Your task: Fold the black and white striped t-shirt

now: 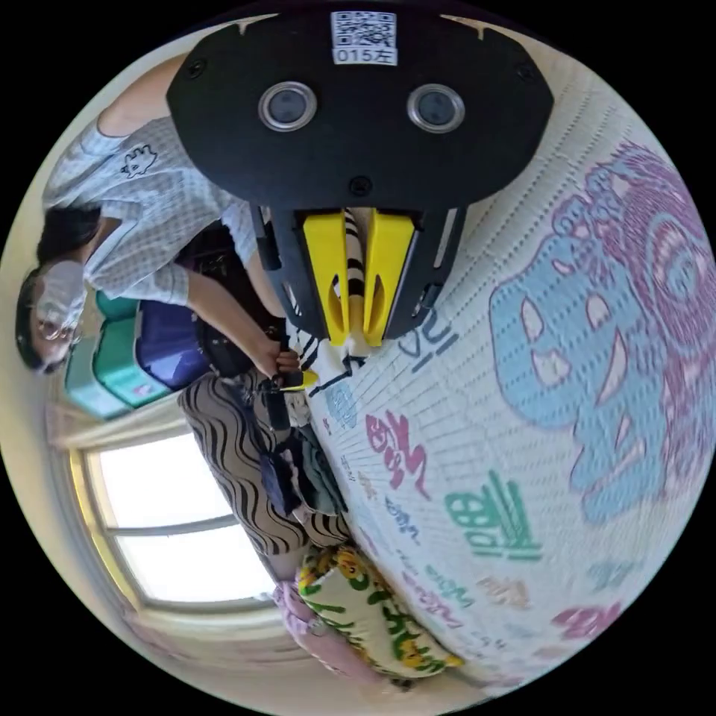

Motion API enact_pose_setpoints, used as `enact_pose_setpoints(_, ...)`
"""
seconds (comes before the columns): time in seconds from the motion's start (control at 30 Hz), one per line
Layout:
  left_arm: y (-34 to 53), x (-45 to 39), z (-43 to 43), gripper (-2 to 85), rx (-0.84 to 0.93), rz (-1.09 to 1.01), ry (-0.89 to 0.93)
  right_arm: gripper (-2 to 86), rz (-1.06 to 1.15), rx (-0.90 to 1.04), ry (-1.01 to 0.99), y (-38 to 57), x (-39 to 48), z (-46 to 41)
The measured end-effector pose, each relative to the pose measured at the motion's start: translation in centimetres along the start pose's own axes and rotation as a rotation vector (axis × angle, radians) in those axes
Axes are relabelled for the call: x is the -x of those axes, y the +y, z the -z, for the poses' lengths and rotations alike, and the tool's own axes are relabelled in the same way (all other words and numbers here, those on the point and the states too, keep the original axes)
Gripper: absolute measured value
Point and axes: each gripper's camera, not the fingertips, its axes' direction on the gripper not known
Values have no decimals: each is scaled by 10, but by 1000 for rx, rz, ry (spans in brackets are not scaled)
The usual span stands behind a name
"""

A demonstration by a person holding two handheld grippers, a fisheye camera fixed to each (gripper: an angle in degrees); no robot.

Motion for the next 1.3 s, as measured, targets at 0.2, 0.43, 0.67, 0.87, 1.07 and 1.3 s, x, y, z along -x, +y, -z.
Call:
enact_pose_setpoints(0.2, -26, -62, 44, 12, -138, -238, -76, 44, 171, -86, 82, -2, 58, 25)
enact_pose_setpoints(0.43, 21, -140, 53, 16, -26, -510, -149, 48, 487, -31, 205, 49, 145, 15)
enact_pose_setpoints(0.67, 91, -176, 27, 12, 28, -544, -231, 44, 592, 59, 405, 141, 182, -43)
enact_pose_setpoints(0.87, 21, -160, 52, 8, -173, -326, -260, 35, 399, -150, 268, 88, 164, -19)
enact_pose_setpoints(1.07, -48, -115, 28, 6, -5, -146, -353, 29, 253, -35, 362, 15, 131, -36)
enact_pose_setpoints(1.3, -63, -106, -1, 4, 27, -143, -428, 19, 132, -5, 369, 1, 92, -58)
